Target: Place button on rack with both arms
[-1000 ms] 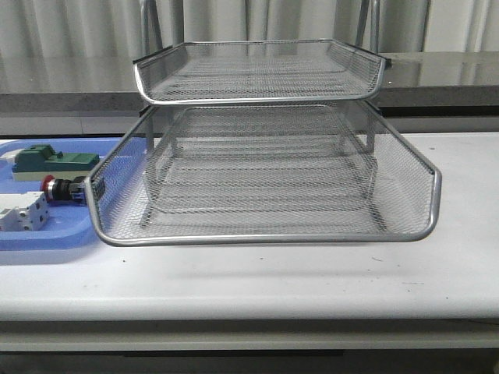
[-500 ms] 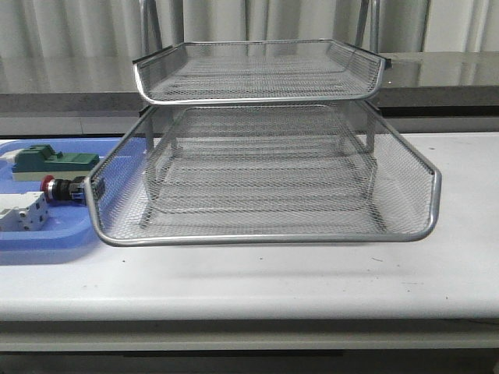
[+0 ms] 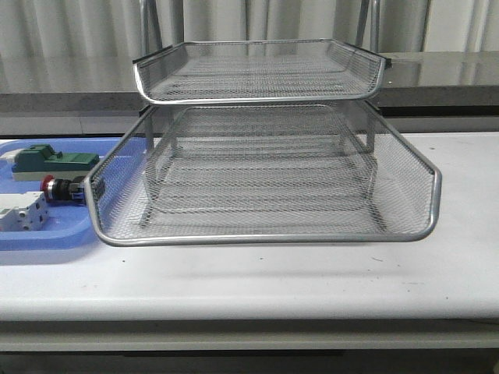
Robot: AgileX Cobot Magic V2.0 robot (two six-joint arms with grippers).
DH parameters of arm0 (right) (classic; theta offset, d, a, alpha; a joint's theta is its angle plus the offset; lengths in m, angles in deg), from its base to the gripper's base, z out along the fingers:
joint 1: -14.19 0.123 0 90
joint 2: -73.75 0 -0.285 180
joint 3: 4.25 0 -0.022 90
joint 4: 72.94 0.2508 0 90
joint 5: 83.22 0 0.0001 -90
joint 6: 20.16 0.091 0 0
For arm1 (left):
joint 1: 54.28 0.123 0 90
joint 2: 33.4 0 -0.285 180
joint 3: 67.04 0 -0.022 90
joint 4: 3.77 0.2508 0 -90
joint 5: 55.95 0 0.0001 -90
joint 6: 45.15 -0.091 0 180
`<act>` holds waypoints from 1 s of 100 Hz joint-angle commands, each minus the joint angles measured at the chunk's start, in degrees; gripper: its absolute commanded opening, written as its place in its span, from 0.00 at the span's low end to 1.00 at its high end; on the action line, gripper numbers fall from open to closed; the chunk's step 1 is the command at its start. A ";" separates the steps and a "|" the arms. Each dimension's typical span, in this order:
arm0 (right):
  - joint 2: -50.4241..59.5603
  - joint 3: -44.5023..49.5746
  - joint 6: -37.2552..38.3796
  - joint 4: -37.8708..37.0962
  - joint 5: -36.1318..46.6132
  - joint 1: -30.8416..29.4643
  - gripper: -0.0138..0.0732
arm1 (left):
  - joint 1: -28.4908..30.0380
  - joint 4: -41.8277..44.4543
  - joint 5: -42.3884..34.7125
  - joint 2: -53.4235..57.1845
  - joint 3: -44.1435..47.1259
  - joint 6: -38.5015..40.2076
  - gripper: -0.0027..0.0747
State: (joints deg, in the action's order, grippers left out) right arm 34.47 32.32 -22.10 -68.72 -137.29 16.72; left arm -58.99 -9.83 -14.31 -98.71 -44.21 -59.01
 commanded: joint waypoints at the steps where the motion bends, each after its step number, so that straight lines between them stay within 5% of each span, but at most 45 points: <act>1: -0.17 -2.04 0.00 0.06 3.28 -0.25 0.08 | 0.23 -0.19 -1.03 -5.54 -6.20 -3.55 0.01; 50: -0.17 -2.04 0.00 0.06 3.28 -0.25 0.08 | 0.23 -2.58 8.15 -31.46 -28.71 -23.92 0.03; 62: -0.17 -2.04 0.00 0.06 3.28 -0.25 0.08 | 0.23 -4.53 13.41 -35.72 -32.15 -27.88 0.20; 81: -0.17 -2.04 0.00 0.06 3.28 -0.25 0.08 | 0.23 -4.51 14.52 -39.16 -33.40 -28.27 0.67; 100: -0.17 -2.04 0.00 0.06 3.28 -0.25 0.08 | 0.23 -3.86 13.74 -40.37 -33.40 -28.27 0.72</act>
State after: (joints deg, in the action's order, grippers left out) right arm 34.47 32.32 -22.10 -68.72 -137.29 16.72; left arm -58.99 -12.89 1.45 -141.25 -75.69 -87.21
